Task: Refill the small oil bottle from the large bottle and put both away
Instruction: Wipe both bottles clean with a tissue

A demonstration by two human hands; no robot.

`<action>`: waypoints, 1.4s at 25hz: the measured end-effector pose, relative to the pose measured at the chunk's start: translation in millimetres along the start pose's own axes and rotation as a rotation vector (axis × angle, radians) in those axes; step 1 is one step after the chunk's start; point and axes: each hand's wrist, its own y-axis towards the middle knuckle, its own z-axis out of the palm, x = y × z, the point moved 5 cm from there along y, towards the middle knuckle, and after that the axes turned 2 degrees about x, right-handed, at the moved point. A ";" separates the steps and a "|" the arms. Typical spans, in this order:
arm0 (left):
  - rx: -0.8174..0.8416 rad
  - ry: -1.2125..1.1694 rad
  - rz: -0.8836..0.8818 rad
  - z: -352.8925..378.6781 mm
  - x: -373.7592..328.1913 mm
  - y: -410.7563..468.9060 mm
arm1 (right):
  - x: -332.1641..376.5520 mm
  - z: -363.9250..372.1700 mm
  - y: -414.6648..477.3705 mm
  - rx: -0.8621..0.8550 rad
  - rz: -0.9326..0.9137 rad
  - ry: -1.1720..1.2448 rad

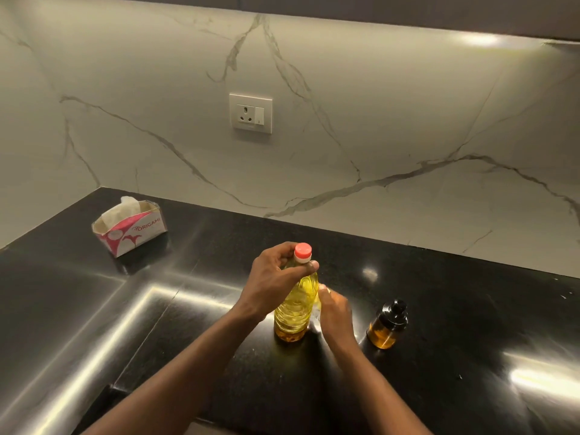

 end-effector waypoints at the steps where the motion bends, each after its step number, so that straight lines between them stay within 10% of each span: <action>1: 0.002 -0.003 -0.001 -0.2 0.8 0.3 | 7.3 -4.5 -3.5 -0.014 -0.092 -0.087; 14: -0.031 0.178 0.048 12.3 3.0 0.8 | -42.5 11.7 -22.4 0.152 -0.019 -0.296; 27: -0.098 0.135 0.083 8.6 11.5 4.8 | -3.1 24.9 -19.1 0.073 0.264 0.364; 32: -0.095 0.089 0.124 9.0 11.6 -2.0 | 5.3 14.2 -48.5 -0.020 -0.006 0.381; 35: -0.122 0.065 0.134 5.4 13.4 -5.4 | -28.1 27.4 -67.3 -0.021 0.139 0.321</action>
